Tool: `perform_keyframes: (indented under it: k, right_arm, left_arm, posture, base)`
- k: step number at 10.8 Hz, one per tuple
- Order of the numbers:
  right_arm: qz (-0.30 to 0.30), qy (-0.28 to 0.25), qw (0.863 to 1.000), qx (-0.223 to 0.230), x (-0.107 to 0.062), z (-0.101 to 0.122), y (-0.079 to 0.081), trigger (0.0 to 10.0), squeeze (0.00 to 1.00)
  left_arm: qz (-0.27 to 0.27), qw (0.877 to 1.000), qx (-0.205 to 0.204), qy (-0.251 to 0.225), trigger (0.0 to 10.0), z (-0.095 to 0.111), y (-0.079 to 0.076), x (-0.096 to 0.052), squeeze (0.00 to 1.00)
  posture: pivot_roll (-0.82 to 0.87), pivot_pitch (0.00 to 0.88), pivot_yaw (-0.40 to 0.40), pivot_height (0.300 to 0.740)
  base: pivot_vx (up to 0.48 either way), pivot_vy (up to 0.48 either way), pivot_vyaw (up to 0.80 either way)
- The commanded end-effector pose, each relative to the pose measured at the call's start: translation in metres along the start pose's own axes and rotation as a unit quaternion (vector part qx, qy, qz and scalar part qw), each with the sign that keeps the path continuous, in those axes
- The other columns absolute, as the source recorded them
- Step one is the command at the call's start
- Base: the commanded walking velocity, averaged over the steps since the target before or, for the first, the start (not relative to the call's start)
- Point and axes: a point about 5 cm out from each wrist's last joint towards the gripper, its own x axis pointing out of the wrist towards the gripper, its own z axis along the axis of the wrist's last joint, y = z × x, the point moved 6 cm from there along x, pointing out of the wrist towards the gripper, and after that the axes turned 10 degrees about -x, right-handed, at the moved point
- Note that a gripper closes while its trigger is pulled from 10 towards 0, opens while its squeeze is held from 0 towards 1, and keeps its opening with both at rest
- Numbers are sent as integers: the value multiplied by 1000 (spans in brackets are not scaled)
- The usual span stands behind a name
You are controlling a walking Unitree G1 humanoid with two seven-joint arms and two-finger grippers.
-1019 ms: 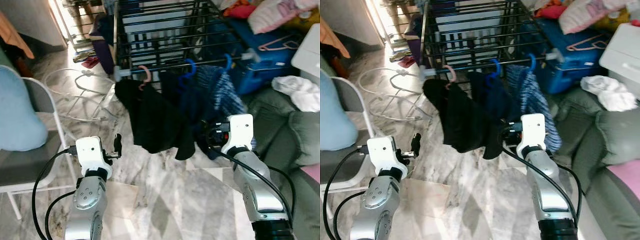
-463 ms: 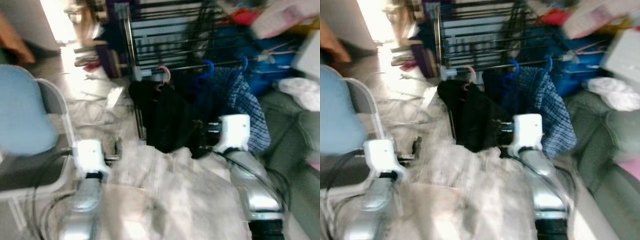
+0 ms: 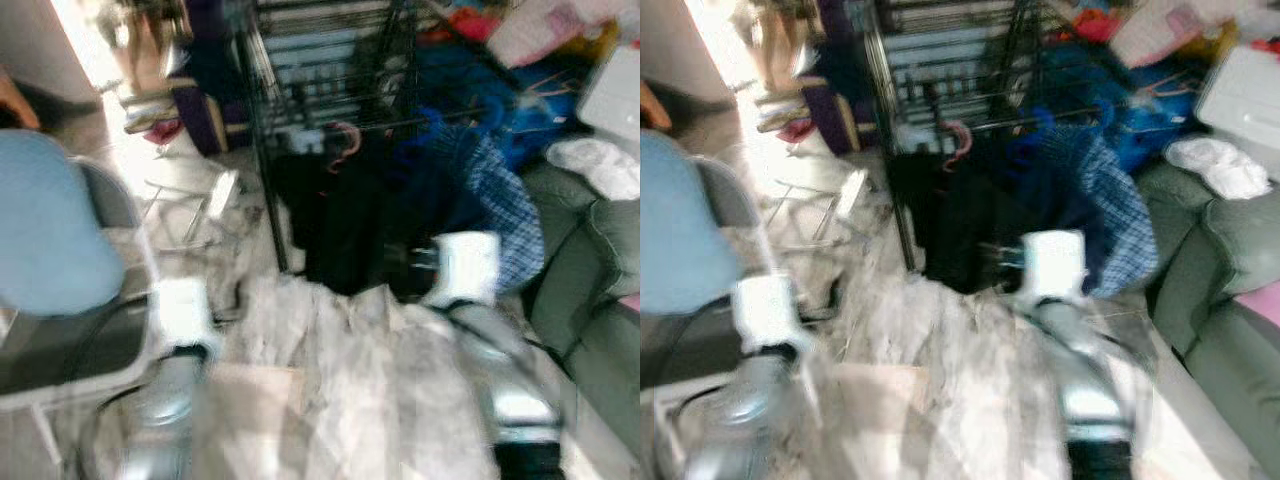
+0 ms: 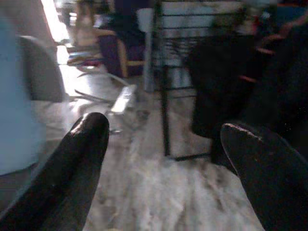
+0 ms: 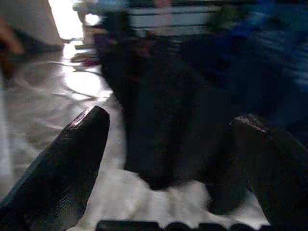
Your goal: Hang hanger
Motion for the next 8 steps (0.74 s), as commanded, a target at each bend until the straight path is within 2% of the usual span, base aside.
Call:
perform_keyframes:
  k: [1,2,3,4,5,7,8]
  right_arm:
    - [-15,-5,1000,-19,0,3,-10,10000,0]
    - [-22,-5,999,-47,1,3,-11,10000,0]
    - [-20,-11,998,-53,2,3,-9,10000,0]
    - [-43,-10,999,-30,2,4,-12,10000,0]
    - [-20,-22,998,-60,2,8,-7,10000,0]
    - [10,1,999,-33,0,-1,-2,10000,0]
    - [13,-1,999,-34,-1,0,-2,10000,0]
  left_arm:
    - [-21,1000,-14,-8,10000,4,-10,-1,0]
    - [-27,999,-20,-9,10000,5,-12,-1,0]
    - [-34,999,-25,-8,10000,5,-15,-2,0]
    - [-39,999,-28,-8,10000,5,-17,-3,0]
    - [-42,999,-30,-8,10000,5,-18,-3,0]
    - [-45,998,-34,-8,10000,5,-20,-3,0]
    - [-45,998,-36,-7,10000,4,-20,-4,0]
  posture:
    - [-78,35,69,740]
    - [-78,36,71,740]
    - [-78,36,71,740]
    - [-81,38,73,740]
    - [-86,43,73,740]
    - [-87,44,71,740]
    - [-89,48,69,740]
  base:
    - [0,0,0]
    - [0,0,0]
    - [0,0,0]
    - [255,0,0]
    - [289,0,0]
    - [319,0,0]
    - [352,0,0]
